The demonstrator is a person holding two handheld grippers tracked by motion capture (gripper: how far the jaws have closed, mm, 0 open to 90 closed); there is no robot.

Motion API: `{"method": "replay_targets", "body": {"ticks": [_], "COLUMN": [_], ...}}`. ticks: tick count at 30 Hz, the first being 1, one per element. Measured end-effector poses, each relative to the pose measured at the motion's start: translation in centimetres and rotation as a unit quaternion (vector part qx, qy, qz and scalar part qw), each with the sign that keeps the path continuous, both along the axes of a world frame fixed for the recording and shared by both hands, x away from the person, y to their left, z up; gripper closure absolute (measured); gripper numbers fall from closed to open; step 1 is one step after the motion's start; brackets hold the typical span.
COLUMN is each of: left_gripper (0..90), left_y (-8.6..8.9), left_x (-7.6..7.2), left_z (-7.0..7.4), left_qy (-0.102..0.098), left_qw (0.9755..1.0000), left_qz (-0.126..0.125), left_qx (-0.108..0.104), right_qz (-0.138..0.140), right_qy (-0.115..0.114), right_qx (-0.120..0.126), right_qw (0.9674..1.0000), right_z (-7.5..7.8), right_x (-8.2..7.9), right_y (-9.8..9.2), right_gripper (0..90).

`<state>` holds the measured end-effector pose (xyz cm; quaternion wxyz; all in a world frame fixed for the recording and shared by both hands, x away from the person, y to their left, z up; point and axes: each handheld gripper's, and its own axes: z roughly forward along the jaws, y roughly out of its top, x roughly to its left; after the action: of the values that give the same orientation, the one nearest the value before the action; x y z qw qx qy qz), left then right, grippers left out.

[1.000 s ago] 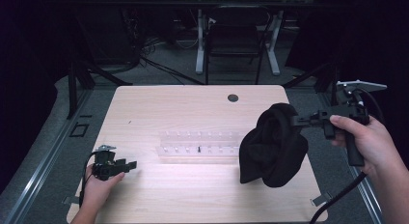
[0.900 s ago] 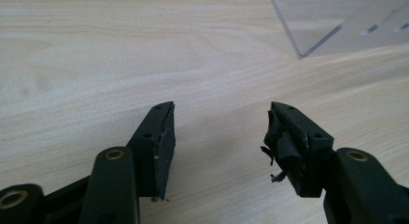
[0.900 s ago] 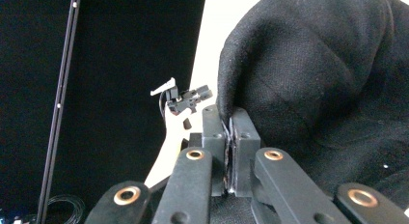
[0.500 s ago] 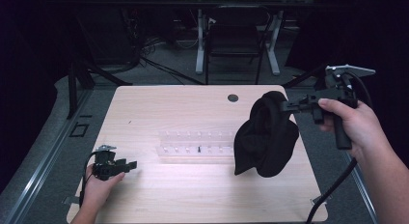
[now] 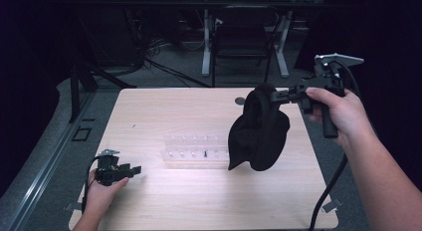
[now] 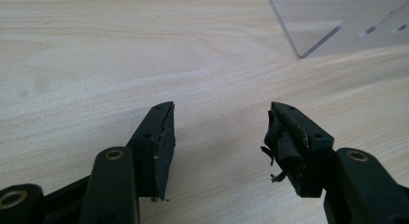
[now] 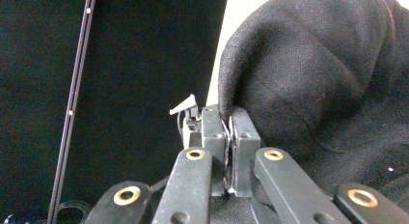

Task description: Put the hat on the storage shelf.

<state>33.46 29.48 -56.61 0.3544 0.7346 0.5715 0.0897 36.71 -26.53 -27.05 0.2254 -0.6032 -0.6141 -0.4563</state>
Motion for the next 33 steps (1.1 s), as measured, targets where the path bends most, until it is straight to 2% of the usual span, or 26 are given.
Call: {"method": "replay_targets", "body": {"ticks": [7,20,21,27,28,30,32,33], "left_gripper": [43.3,43.2,43.2,43.2,43.2,43.2,43.2,43.2], "left_y": [0.0,-0.1,0.0,-0.2,-0.1,-0.3,-0.3,-0.5], "left_x": [0.0,0.0,0.0,-0.1,-0.1,-0.1,-0.2,-0.2], "left_z": [0.0,0.0,0.1,0.2,0.3,0.2,0.4,0.4], "left_qy": [-0.001,-0.006,0.001,-0.003,0.002,-0.014,-0.011,-0.018], "left_qw": [1.0000,1.0000,1.0000,0.9999,0.9999,0.9999,0.9998,0.9997], "left_qz": [-0.002,-0.002,-0.009,-0.010,-0.014,-0.007,-0.013,-0.010], "left_qx": [-0.001,-0.002,-0.002,-0.005,-0.001,-0.007,-0.007,-0.008], "right_qz": [0.004,0.001,0.002,0.001,0.000,0.000,0.000,-0.001], "right_qy": [-0.004,-0.006,-0.005,-0.003,-0.003,-0.002,-0.001,-0.002], "right_qx": [0.006,0.015,0.018,0.021,0.022,0.022,0.022,0.020], "right_qw": [1.0000,0.9999,0.9998,0.9998,0.9997,0.9998,0.9998,0.9998], "right_z": [-0.1,-1.2,-1.3,-1.9,-1.9,-2.1,-2.2,-2.3], "right_x": [1.3,3.8,4.0,5.0,5.1,5.3,5.5,5.6], "right_y": [1.6,4.1,4.2,5.0,5.2,5.4,5.6,5.8], "right_gripper": [87.6,87.6,87.6,87.5,87.6,87.6,87.5,87.5]}}
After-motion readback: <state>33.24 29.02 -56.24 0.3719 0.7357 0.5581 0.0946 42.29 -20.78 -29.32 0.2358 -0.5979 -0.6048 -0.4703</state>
